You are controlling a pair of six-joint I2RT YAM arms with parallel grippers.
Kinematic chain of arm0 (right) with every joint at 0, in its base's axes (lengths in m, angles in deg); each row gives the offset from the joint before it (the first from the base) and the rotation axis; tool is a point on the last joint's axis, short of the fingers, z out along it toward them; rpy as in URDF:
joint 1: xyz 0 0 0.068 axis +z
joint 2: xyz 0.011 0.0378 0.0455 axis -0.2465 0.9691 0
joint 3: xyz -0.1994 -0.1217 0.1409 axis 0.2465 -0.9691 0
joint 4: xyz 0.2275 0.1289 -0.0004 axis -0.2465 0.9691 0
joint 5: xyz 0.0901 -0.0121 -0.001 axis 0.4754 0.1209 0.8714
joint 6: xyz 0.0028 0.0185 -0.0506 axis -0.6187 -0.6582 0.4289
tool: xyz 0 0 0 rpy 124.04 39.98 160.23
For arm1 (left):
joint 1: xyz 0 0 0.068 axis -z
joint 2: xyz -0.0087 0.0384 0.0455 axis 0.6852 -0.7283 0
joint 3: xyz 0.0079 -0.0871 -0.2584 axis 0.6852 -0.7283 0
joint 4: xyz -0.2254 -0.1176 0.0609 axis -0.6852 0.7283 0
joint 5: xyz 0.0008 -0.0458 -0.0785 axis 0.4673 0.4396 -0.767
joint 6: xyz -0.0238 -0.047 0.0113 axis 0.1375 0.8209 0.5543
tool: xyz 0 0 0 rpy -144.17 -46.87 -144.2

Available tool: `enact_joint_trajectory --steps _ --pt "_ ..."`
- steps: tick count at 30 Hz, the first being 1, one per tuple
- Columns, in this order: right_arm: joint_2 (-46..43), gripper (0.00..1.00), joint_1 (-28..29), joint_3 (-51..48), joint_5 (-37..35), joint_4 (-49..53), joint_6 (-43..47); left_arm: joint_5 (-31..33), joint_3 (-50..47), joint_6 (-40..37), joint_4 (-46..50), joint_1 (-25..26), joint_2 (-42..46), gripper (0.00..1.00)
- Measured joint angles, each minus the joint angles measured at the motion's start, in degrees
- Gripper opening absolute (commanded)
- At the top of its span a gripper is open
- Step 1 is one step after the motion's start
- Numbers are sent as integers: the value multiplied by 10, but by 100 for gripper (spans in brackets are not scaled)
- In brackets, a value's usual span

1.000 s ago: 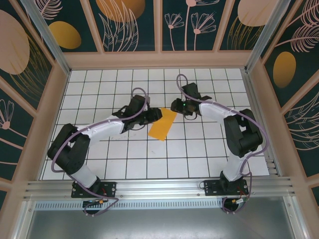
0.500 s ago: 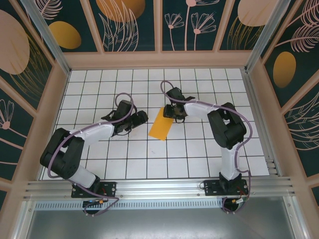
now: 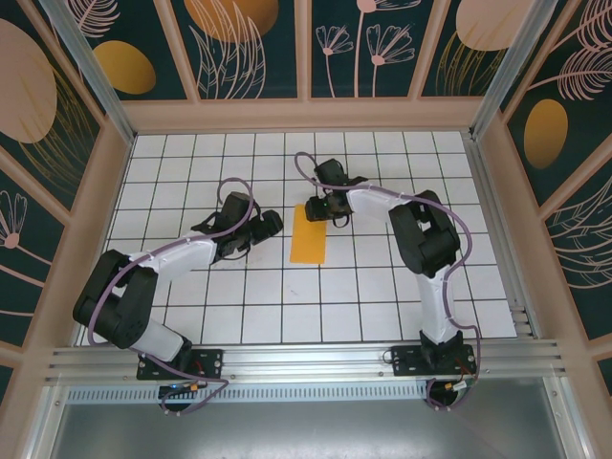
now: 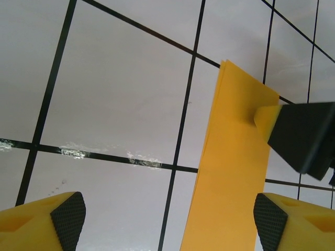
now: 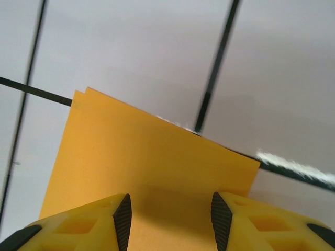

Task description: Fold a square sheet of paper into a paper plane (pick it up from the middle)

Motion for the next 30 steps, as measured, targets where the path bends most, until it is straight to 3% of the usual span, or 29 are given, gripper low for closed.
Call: enact_joint_trajectory --steps 8,17,30 --pt "21 44 -8 28 51 -5 -28 -44 -19 17 -30 0 -2 88" --pt "-32 35 -3 -33 66 -7 -104 -141 -47 50 -108 0 -19 71" --pt "-47 35 14 -89 84 -38 -144 -194 -64 72 -146 11 -35 69"
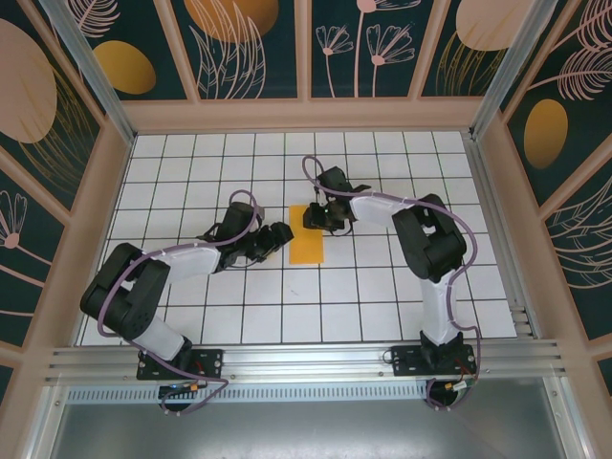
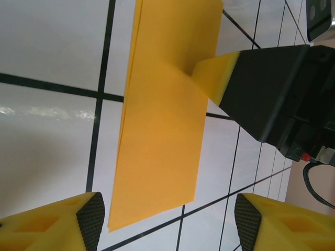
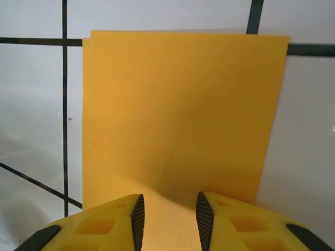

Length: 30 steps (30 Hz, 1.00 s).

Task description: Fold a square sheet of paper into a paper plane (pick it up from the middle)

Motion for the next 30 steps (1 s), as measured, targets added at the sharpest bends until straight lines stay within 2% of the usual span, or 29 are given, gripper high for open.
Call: enact_joint_trajectory --steps 8,19,30 --pt "-35 35 23 -42 20 7 -21 -3 -17 0 6 21 -4 67" --pt "-28 35 0 18 12 26 -17 -2 -17 0 23 35 -4 66" --pt "12 35 -6 25 -5 27 -16 0 -5 -4 75 47 -9 69"
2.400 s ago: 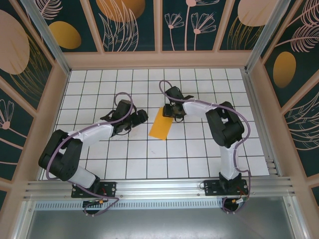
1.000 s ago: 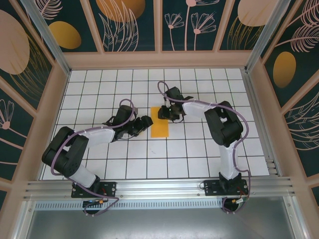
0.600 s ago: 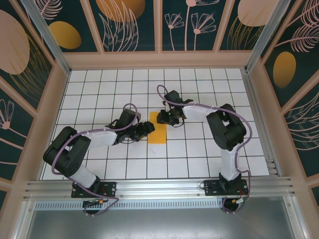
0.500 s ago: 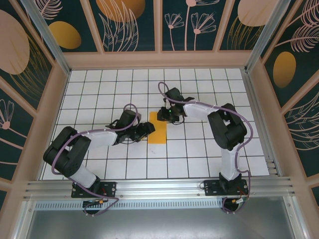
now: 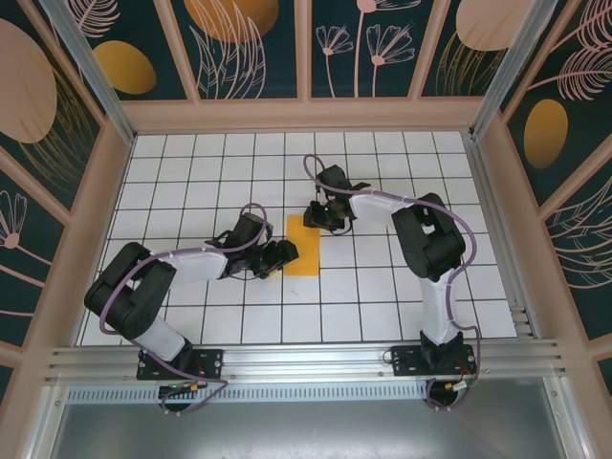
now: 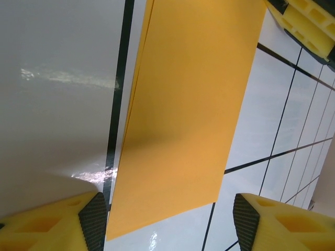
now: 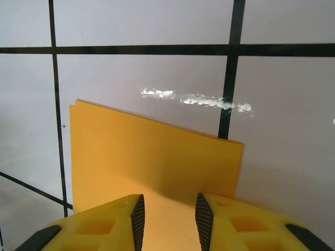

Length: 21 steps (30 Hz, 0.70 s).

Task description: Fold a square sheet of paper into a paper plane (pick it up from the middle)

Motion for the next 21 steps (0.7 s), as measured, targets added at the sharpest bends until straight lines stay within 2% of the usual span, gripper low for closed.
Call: enact_joint_trajectory --steps 11,21 --pt "2 35 0 0 -1 0 -1 -1 41 -37 56 9 -19 69" --pt "2 35 0 0 -1 0 -2 -16 69 -53 61 21 -44 66"
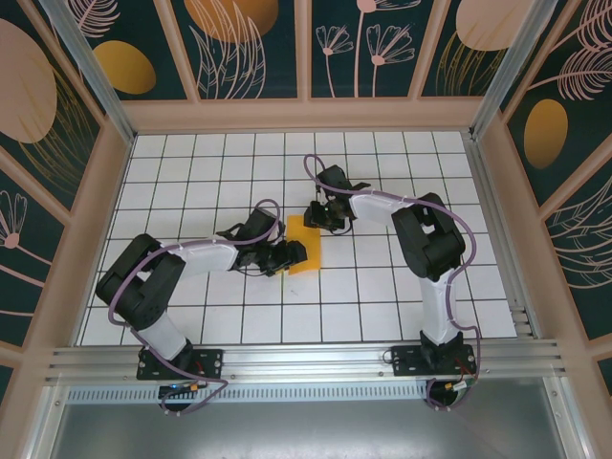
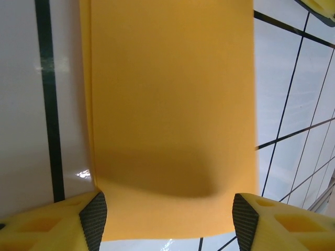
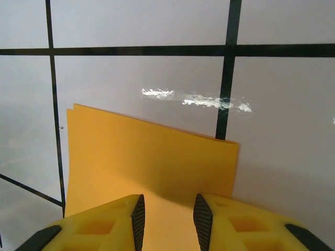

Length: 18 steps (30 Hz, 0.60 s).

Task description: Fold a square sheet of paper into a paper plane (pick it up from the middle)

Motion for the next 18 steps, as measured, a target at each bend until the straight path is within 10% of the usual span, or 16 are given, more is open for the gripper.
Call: enact_joint_trajectory --steps 18 --pt "0 35 -1 -2 0 -3 0 21 1 2 -17 0 9 57"
